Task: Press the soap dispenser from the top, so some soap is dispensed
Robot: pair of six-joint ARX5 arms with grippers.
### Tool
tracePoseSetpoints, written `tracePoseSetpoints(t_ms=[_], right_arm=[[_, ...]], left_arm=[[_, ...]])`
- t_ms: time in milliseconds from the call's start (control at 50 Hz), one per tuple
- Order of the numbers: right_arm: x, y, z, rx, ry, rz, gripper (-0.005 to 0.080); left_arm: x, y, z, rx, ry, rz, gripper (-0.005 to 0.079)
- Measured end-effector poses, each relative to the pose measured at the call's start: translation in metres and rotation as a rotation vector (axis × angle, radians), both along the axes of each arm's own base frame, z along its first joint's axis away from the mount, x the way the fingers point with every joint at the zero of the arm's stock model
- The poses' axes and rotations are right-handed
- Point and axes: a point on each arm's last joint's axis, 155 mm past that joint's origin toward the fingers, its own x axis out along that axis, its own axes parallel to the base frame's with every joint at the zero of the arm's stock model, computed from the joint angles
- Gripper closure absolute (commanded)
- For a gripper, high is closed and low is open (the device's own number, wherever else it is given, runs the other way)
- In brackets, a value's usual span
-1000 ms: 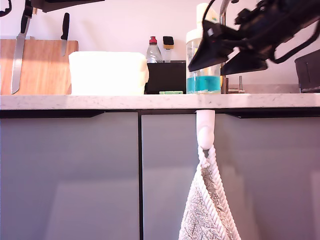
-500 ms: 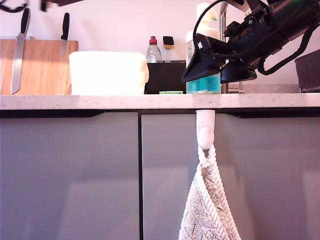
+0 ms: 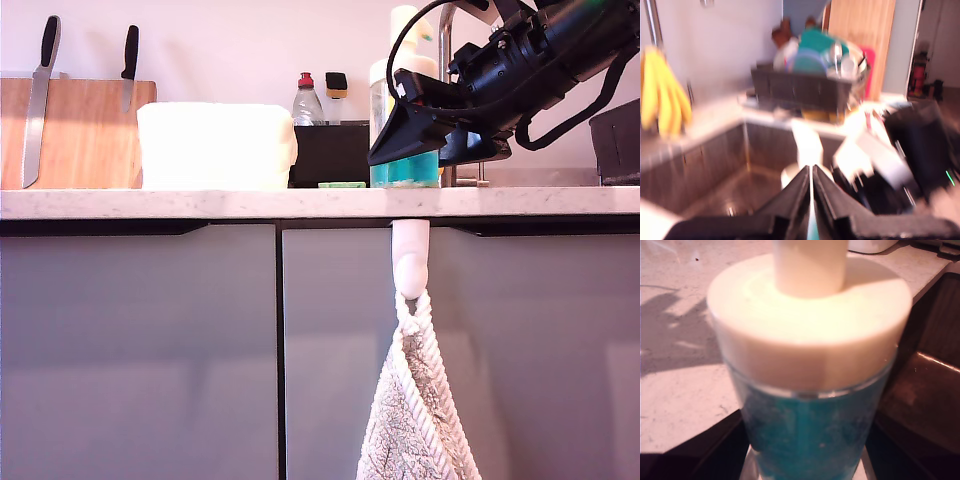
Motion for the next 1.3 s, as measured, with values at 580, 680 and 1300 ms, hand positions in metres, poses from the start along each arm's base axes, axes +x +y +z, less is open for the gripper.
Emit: tracePoseSetpoints(t_ms=[580,680,1300], right_arm=[[0.0,0.0,0.0,0.0,0.0,0.0,0.0424],[0.0,0.0,0.0,0.0,0.0,0.0,0.0424],[0.0,0.0,0.0,0.001,-0.001,0.0,0.0424]], left_arm=[[0.017,-0.066,-0.041,0.167,0.027,-0.095,0.0696],[0.015,-0.067,-0.034,0.179,0.029,-0.1,0.0696],[0.017,-0.068,-0.055,0.267,0.014,-0.106,0.0696]])
